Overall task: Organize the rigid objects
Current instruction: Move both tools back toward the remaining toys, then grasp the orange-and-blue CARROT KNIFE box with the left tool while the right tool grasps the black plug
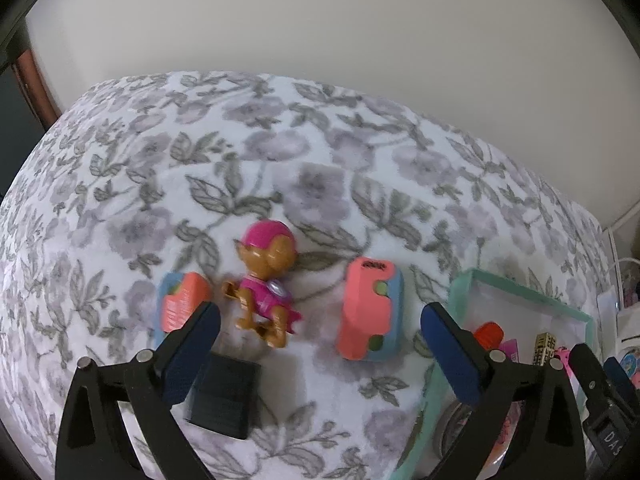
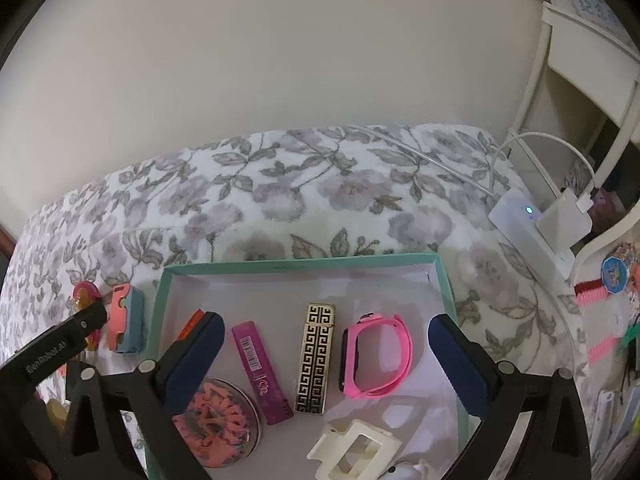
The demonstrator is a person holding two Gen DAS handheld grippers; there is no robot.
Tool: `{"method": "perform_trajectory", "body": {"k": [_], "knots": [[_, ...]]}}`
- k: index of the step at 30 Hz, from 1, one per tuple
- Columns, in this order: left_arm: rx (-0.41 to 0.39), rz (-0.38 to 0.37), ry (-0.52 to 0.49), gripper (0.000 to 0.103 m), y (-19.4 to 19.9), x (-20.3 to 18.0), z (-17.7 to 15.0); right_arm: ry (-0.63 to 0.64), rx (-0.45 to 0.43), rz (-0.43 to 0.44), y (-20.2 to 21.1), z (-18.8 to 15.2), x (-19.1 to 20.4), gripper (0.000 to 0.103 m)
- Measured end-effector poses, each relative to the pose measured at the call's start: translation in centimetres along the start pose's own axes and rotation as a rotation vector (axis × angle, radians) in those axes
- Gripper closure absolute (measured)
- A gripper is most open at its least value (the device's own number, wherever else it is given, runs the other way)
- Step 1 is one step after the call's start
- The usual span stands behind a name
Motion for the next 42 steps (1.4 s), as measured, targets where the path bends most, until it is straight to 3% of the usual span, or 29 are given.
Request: {"method": "perform_trajectory", "body": {"k": [8, 20, 23, 29, 36, 42], "knots": [[-0.033, 0.026, 0.088, 0.003, 1.8, 4.8, 3.3, 0.025, -0.044, 0.039, 1.1, 1.1, 2.6, 0.000], [-0.072, 0.060, 0.258, 0.003, 4.4, 13.4, 6.3, 0.197, -0.147, 0.191, 3.3, 2.8, 12.3, 0.000], [-0.050, 0.082, 0.255, 0.003, 4.2, 14.3, 6.2, 0.237, -0.137, 0.224, 3.2, 2.7, 14.5, 0.000], [0.021, 0.172, 0.148, 0.003, 2.2, 14.1, 5.2, 0.337, -0.069, 0.279, 2.1, 1.7, 19.3, 0.000], [0.118, 0.156, 0.104, 0.003, -0.6, 13.5, 3.9, 0.405, -0.003, 0.308, 0.2, 0.0, 22.8, 0.000], [0.130, 0.158, 0.121, 0.003, -0.9, 14.2, 4.0, 0.422, 0.042, 0.329, -1.3, -1.1, 24.5, 0.000]]}}
Point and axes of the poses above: each gripper's, at about its wrist camera, not at the fingertips, and y roughly against the way its jaws point, x to its left, z to its top, the point moved 2 cm from there along -y, roughly the way its jaws point, and after that the axes turned 14 degrees about y, right-handed, at the moved point
